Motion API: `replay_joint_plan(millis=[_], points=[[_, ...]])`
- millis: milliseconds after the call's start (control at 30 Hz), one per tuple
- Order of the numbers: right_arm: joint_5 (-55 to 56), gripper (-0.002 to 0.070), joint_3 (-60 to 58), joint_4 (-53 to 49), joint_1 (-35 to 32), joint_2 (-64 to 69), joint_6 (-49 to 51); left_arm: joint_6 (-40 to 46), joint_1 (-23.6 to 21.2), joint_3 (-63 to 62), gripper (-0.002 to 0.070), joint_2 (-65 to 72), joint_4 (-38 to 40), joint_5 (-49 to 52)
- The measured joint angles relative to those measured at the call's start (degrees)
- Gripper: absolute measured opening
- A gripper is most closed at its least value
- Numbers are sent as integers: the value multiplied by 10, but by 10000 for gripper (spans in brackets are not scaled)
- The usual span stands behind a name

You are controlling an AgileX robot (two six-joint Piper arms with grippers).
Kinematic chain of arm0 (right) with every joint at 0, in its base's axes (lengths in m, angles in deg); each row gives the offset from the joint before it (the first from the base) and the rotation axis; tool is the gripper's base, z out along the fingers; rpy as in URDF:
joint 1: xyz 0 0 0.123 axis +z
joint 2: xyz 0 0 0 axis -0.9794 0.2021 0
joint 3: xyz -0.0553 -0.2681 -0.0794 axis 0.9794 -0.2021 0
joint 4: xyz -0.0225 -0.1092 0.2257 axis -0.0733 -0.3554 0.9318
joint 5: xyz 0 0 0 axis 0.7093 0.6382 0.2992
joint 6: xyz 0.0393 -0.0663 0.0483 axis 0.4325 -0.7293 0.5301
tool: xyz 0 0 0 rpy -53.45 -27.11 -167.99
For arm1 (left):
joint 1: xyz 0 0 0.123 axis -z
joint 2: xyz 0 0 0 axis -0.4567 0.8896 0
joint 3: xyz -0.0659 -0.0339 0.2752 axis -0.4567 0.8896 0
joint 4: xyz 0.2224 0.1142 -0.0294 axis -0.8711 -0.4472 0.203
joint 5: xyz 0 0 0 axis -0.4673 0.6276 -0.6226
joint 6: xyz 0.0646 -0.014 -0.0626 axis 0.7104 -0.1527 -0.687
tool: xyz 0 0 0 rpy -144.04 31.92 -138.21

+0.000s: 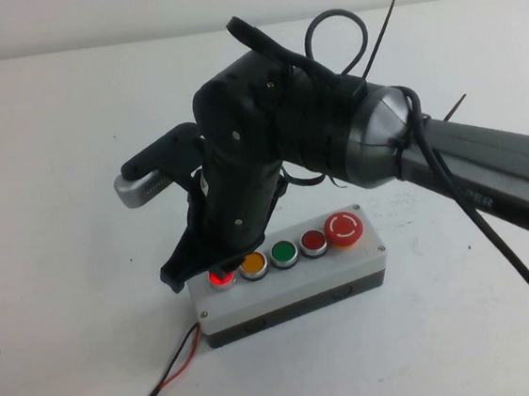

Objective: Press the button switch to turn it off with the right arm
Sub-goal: Press the button to turn off

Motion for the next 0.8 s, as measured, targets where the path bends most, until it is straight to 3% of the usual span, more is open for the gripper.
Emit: replay_joint_plan(millis=[800], points=[[-5, -15, 5, 3, -5, -15, -1, 0, 0, 0, -2, 0, 0, 0]])
